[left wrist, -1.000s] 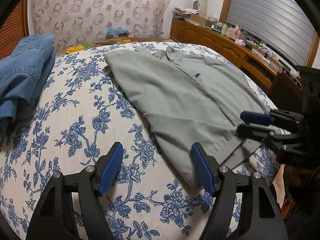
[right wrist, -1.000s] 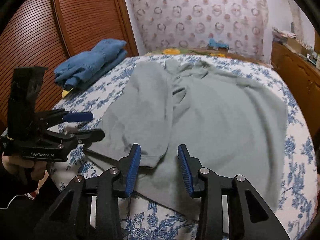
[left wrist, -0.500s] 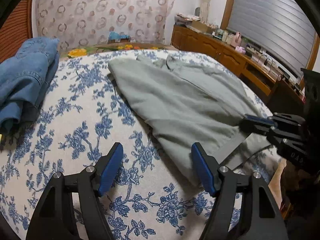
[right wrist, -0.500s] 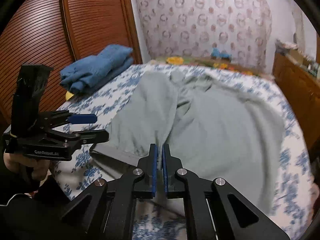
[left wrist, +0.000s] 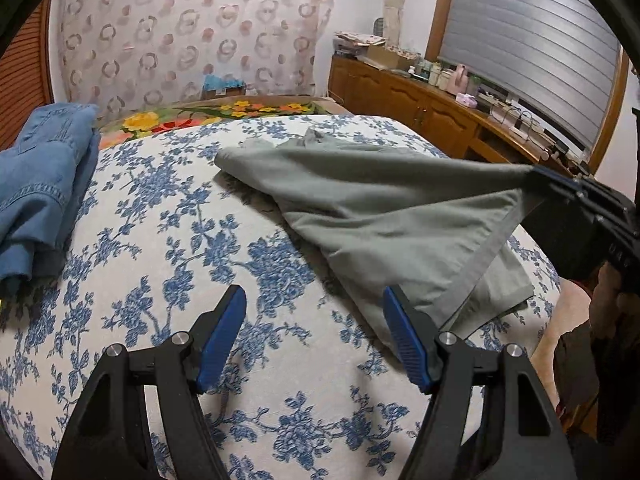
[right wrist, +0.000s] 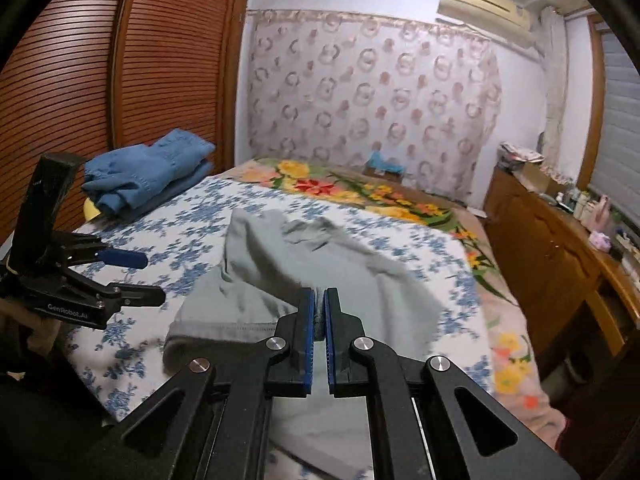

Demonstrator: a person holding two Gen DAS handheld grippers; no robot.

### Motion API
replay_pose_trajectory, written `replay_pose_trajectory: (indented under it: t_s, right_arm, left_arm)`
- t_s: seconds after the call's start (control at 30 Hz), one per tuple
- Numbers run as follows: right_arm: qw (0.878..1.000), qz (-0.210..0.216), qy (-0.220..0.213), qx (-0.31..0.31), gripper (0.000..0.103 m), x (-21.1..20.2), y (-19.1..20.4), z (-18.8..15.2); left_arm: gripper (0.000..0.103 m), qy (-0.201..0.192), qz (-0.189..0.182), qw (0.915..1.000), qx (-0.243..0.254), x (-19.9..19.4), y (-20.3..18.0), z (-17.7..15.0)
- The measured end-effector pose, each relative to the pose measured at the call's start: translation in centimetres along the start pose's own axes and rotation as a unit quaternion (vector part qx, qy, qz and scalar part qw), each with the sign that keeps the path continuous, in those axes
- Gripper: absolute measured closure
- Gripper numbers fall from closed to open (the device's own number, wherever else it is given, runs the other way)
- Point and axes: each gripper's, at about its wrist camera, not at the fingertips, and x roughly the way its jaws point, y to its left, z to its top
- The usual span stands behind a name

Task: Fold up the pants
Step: 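Fold the held hem toward the collar with the right tool, then release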

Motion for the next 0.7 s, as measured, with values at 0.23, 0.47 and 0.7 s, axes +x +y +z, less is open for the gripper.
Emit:
replay_pose_trajectory:
  t_s: [0.23, 0.47, 0.7]
  right_arm:
    - [1.000, -0.020, -0.004, 0.007, 0.099, -0.9, 0.0, -0.4]
    - [1.000, -0.027, 0.004, 0.016, 0.099, -1.9, 0.5, -1.6]
    - [0.998, -0.026, 0.036, 0.039, 0.099, -2.1, 0.9, -4.2]
  left_arm:
    - [0.031, -0.001, -0.006, 0.9999, 0.009, 0.2, -1.2, 0.5]
    - [0.031, 0.001, -0.012, 0.9997, 0.021, 0.5, -2.2, 0.7]
    - [0.031, 0.009, -0.017, 0.9995, 0.027, 1.0, -2.9, 0.3]
